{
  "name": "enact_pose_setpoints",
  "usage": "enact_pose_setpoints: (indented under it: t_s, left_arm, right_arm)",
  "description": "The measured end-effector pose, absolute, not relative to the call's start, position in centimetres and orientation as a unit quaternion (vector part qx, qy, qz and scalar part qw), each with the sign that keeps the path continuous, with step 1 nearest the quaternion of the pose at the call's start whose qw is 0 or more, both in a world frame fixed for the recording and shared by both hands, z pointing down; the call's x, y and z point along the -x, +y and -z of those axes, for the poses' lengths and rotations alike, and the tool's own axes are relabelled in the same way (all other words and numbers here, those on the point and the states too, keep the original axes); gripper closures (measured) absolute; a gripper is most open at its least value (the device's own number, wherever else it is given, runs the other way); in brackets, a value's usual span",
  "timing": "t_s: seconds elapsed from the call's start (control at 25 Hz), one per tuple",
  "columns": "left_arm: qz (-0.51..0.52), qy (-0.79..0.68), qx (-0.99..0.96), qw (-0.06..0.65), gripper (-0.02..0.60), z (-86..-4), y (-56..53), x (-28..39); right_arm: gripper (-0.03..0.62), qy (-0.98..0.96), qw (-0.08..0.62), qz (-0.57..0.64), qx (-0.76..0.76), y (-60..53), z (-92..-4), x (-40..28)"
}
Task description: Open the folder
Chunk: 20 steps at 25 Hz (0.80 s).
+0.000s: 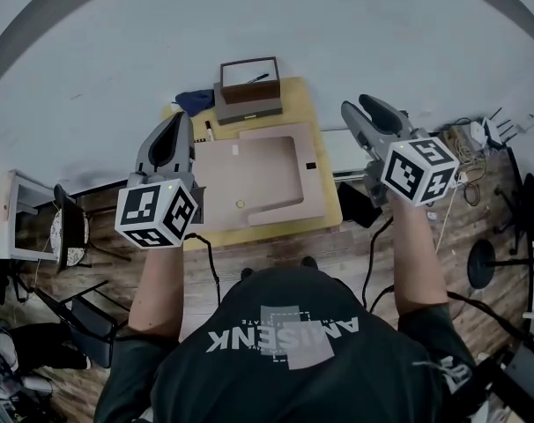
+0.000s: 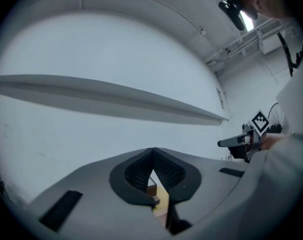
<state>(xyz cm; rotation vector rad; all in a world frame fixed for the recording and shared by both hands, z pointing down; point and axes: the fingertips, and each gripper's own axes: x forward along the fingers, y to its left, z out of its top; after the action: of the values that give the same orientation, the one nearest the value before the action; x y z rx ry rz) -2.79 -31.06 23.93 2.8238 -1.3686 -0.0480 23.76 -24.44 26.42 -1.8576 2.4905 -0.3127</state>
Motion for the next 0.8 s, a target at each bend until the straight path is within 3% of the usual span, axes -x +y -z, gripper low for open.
enact_pose_setpoints:
  t_s: [0.2,0.36,0.8]
  left_arm:
    - [0.006,-0.425,-0.904,0.035,0.580,-24.3,-30.7,2.8]
    - [-0.019,-0.428,-0.903,0.031,0.580,-25.1,-31.2,2.9]
    - [-0.023,-0.447,-0.894,0.020,0.580,-25.7,-31.3,2.4]
  right_arm:
    - [0.536,0.790,-0.016,0.080,0.608,-24.3,-26.3,-23.4]
    - [0.580,0.785,-0.011,0.081,0.614,-24.3,-26.6,-23.5]
    - [0.588,0.778,-0.038,0.061,0.624,-24.5,-26.8,-23.2]
